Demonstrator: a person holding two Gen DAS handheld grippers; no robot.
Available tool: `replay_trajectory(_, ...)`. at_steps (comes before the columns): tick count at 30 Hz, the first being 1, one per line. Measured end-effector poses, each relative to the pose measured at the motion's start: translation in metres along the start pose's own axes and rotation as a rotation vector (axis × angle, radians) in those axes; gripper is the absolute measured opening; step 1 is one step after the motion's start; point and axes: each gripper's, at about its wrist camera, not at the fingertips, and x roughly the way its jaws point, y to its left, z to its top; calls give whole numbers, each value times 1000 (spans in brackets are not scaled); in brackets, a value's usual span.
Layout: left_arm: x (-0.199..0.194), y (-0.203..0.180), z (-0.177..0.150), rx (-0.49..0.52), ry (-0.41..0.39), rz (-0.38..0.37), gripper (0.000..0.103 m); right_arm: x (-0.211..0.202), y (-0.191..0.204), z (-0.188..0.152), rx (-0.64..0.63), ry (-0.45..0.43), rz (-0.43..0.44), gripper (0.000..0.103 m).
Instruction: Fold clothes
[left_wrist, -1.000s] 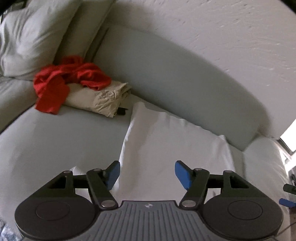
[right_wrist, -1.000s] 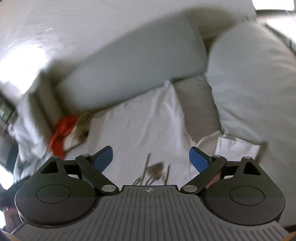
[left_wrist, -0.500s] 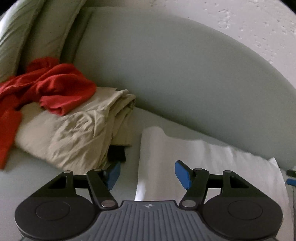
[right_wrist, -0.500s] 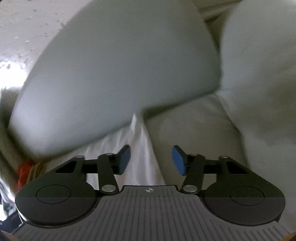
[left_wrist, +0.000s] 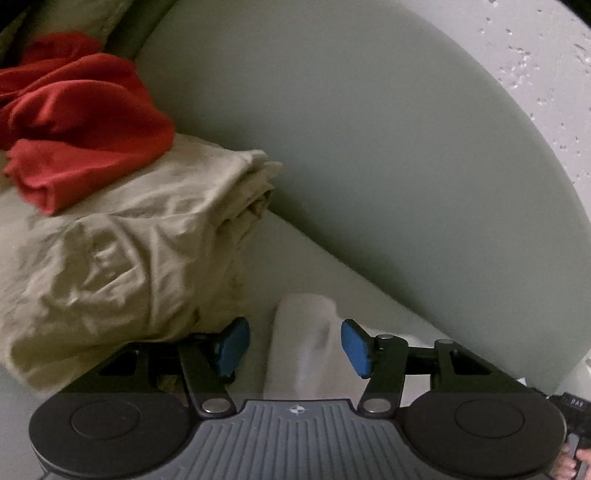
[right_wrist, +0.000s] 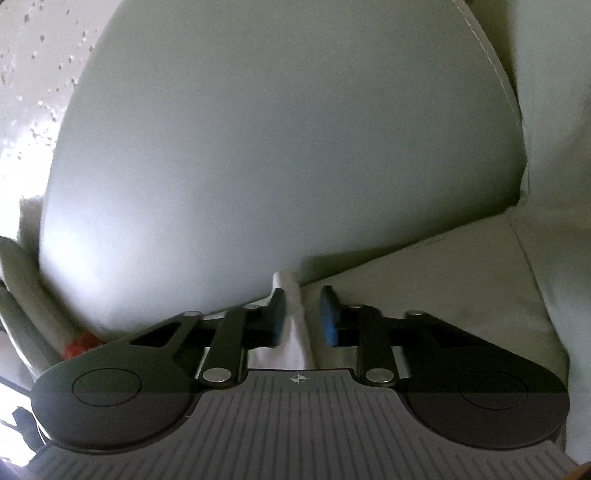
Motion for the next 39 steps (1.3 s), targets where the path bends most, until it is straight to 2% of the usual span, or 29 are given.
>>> replay_trajectory(3, 6, -1, 3, -5, 4, -2, 20, 8, 10, -1, -38, 6, -17, 23)
replay_trajectory(4, 7, -1, 3, -1, 3, -1, 18, 10, 15, -2, -61, 7, -35, 13)
replay_trajectory(5, 6, 0, 3, -2, 1, -1, 14, 12, 19, -4, -88, 5, -59, 9)
replay_trajectory(8, 0, 2, 3, -9, -18, -15, 4, 8, 30, -10, -143, -38, -110, 4)
replay_trajectory(11, -11, -9, 3, 69, -92, 22, 2, -2, 38, -17, -176, -113, -143, 2)
replay_trajectory(13, -12, -25, 1, 189, -150, 91, 1, -8, 45, -23, -203, -169, -183, 1)
replay_trajectory(15, -3, -37, -4, 287, -172, 172, 2, -4, 49, -29, -223, -195, -247, 1)
replay_trajectory(17, 15, -40, -11, 330, -140, 261, 2, 2, 51, -35, -234, -223, -342, 0)
replay_trajectory(18, 14, -41, -16, 345, -150, 279, 2, 8, 48, -36, -234, -224, -407, 0)
replay_trajectory(19, 13, -41, -22, 360, -159, 297, 2, 14, 41, -35, -218, -196, -430, 0)
replay_trajectory(20, 13, -41, -27, 374, -169, 316, 5, 13, 35, -35, -194, -196, -408, 0)
replay_trajectory(21, 10, -40, -26, 360, -172, 324, 15, 8, 32, -33, -165, -195, -390, 0)
replay_trajectory(23, 0, -39, -24, 316, -171, 331, 17, -5, 30, -31, -121, -200, -373, 3)
replay_trajectory(25, -19, -36, -21, 258, -174, 315, 17, -26, 33, -33, -109, -223, -347, 13)
replay_trajectory(26, -31, -36, -19, 232, -181, 301, 18, -38, 36, -36, -108, -243, -332, 14)
replay_trajectory(30, -104, -46, -41, 236, -147, 203, 26, -107, 53, -57, -91, -341, -252, 15)
replay_trajectory(32, -147, -51, -55, 253, -127, 157, 30, -151, 62, -74, -65, -378, -215, 23)
replay_trajectory(34, -185, -54, -72, 278, -85, 124, 41, -195, 71, -94, -34, -382, -197, 54)
replay_trajectory(36, -195, -54, -88, 293, -10, 88, 46, -225, 82, -121, -25, -346, -193, 69)
replay_trajectory(37, -200, -53, -97, 299, 27, 69, 47, -230, 80, -124, -32, -292, -194, 77)
replay_trajectory(39, -194, -47, -124, 309, 75, 81, 45, -225, 73, -135, -37, -174, -187, 86)
